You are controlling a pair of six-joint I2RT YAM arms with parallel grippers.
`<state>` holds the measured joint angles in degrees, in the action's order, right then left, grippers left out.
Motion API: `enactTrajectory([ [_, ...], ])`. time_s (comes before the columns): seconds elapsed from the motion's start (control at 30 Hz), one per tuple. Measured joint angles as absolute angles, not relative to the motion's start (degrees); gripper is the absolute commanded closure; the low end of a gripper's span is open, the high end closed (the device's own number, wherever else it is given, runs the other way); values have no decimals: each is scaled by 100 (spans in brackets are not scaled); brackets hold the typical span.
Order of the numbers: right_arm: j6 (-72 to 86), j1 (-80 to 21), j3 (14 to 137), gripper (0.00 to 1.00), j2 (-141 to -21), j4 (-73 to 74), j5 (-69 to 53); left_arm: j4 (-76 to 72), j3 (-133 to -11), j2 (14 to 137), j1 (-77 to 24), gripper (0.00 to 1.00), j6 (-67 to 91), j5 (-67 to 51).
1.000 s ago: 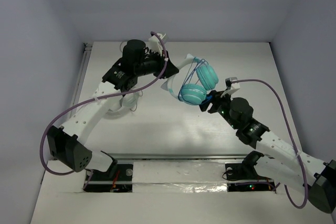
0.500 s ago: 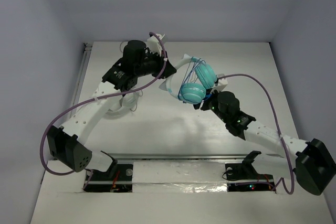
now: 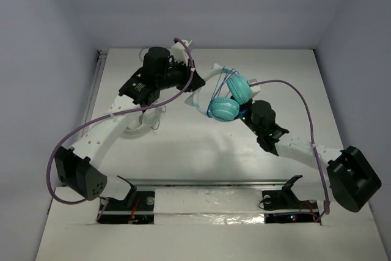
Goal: Wrap the headphones
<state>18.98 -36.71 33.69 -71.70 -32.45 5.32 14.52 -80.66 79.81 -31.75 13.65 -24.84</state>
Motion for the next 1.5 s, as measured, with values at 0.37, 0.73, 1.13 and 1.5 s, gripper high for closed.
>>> enactTrajectory([
  [0.37, 1975, -3522, 3280, 50, -6543, -3258, 268, 1568, -8326, 7981, -3175, 100, 1361, -2528],
  [0.73, 2112, -3522, 3295, 62, -7363, -3435, -301, 1594, -8390, 7968, -3175, 100, 1361, -2526],
  [1.13, 2349, -3522, 3179, 57, -6311, -3070, -580, 1754, -8458, 7935, -3175, 100, 1332, -2388],
  [1.5, 2294, -3522, 3245, 35, -6440, -2458, -285, 1791, -8617, 7922, -3181, 100, 1293, -2368],
])
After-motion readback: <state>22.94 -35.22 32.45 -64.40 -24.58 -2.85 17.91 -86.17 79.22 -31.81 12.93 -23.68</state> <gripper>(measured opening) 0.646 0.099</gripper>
